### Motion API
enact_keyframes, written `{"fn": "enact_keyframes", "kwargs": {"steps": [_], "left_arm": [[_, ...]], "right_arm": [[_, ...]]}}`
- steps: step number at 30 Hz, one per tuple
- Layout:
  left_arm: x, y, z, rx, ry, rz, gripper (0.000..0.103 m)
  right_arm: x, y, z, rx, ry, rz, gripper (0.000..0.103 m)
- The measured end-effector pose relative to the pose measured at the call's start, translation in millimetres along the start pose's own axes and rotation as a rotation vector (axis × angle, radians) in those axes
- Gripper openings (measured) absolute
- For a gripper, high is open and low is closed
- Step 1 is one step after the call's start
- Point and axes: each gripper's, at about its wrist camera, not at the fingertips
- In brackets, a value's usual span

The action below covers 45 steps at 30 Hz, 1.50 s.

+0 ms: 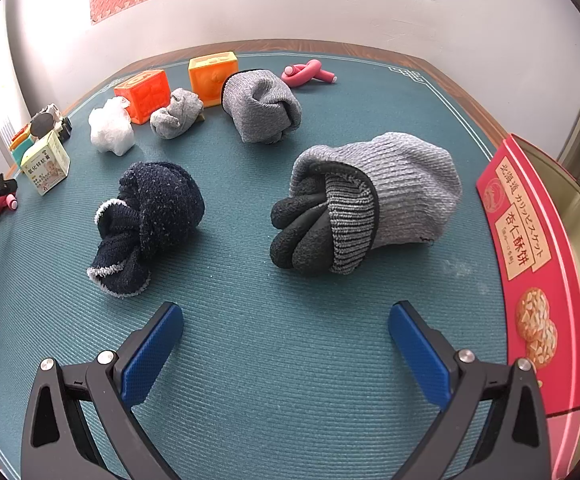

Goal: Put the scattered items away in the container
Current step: 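Grasp the pink foam tube knot with the left gripper, then carry the pink tube to the red box with the left gripper while the right gripper follows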

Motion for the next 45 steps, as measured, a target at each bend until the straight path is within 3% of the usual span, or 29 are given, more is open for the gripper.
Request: {"fn": "enact_keyframes", "kwargs": {"steps": [9,13,17,28,36,45], "left_arm": [[-17.4,-2.2,17.7,-0.051,0.05,-0.062,0.102],[-23.5,-1.6,13.9,-0.028,0.061,-0.074,0.078],[-28.2,-1.8,12.2,-0.011,0.097,-0.081,0.069],[8.6,15.7,-18.4,0.034,0.18,0.018,0.067],[35.7,34.9,-55.2,0.079,0.277,0.104,0.067],[68.5,59.6,-81.9,0.08,0.382,0.181,0.067]], "right_arm": [[0.4,2.2,-1.8,0.0,0.0,0.001,0.103],[1.6,3.1,-3.0,0.002,-0.003,0.003,0.103],[2.9,2.4,-3.1,0.007,-0.012,0.01,0.103],[3.4,1.5,-3.4,0.015,-0.027,0.022,0.103],[13.8,0.9,-9.7,0.042,-0.116,0.06,0.103],[-13.2,-12.4,-20.5,0.05,-0.156,-0.013,0.103]]}}
Point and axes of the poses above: each gripper's, at about its wrist camera, not at the fingertips, and z roughly the way its jaws point, x to its right, y to its underside, and after that the axes turned 8 degrees about -x, right-handed
